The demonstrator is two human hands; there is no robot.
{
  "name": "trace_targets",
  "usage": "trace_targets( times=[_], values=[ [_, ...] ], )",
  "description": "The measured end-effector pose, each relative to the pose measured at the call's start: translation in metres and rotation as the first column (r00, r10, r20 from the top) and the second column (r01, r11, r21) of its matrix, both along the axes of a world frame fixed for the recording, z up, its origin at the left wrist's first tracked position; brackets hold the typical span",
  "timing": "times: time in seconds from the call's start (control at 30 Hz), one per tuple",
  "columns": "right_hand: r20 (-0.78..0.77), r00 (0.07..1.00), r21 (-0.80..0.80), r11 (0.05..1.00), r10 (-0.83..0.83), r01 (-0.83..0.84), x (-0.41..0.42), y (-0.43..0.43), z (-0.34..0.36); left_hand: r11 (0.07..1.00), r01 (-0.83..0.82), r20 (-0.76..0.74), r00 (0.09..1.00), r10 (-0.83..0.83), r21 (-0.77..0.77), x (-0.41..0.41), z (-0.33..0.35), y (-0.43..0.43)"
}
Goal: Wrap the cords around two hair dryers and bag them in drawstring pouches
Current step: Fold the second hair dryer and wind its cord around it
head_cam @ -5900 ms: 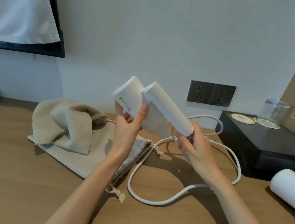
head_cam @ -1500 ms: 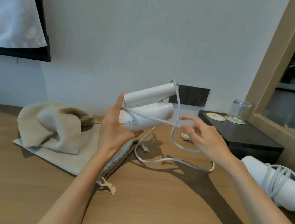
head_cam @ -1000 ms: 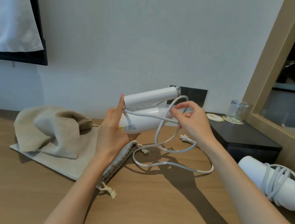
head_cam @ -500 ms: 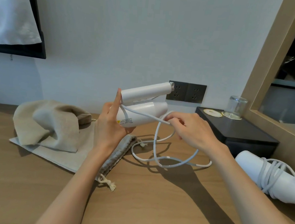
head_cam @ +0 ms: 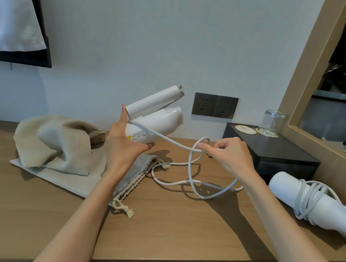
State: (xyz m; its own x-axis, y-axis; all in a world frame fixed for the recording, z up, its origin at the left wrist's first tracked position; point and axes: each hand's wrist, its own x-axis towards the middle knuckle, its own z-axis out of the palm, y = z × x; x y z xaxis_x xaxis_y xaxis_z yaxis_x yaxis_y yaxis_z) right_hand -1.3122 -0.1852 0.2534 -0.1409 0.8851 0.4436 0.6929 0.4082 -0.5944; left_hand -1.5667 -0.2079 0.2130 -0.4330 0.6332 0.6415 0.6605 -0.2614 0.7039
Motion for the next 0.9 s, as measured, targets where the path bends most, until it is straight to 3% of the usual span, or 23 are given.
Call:
trace_targets(
  times=[0.13,0.23,0.3,0.4,0.5,0.63,0.7,0.8,0.9],
  values=[
    [0.004,0.999,-0.171,0.985,0.032,-0.031,0.001,0.009,0.008,0.981,0.185,0.124,0.974,-0.190,0.051,0.011,0.004,0.001],
    [-0.010,0.999,-0.346,0.938,0.032,-0.033,0.003,0.013,0.021,0.911,0.398,0.224,0.884,-0.411,0.105,0.017,0.006,-0.005],
    [0.003,1.000,-0.469,0.883,0.019,-0.016,0.007,0.017,0.027,0.889,0.449,0.178,0.871,-0.458,0.089,0.018,0.009,-0.008],
    [-0.253,0.965,-0.625,0.750,0.068,-0.217,0.018,0.022,0.040,0.880,0.472,0.055,0.879,-0.475,0.050,0.022,0.011,-0.010],
    [-0.459,0.887,-0.633,0.682,0.049,-0.366,0.030,0.026,0.055,0.863,0.503,0.047,0.862,-0.505,0.049,0.026,0.011,-0.010],
    [-0.606,0.796,-0.584,0.677,0.006,-0.449,0.036,0.030,0.069,0.840,0.538,0.055,0.839,-0.542,0.069,0.023,0.010,-0.008],
    [-0.644,0.764,-0.551,0.668,0.041,-0.501,0.034,0.028,0.078,0.844,0.529,-0.058,0.849,-0.526,0.086,0.022,0.008,-0.008],
    [-0.532,0.840,-0.584,0.672,0.107,-0.455,0.035,0.027,0.092,0.860,0.502,-0.294,0.839,-0.459,0.092,0.023,0.007,-0.009],
    [-0.354,0.918,-0.648,0.662,0.178,-0.377,0.034,0.025,0.102,0.877,0.477,-0.396,0.817,-0.420,0.053,0.023,0.004,-0.008]
  ],
)
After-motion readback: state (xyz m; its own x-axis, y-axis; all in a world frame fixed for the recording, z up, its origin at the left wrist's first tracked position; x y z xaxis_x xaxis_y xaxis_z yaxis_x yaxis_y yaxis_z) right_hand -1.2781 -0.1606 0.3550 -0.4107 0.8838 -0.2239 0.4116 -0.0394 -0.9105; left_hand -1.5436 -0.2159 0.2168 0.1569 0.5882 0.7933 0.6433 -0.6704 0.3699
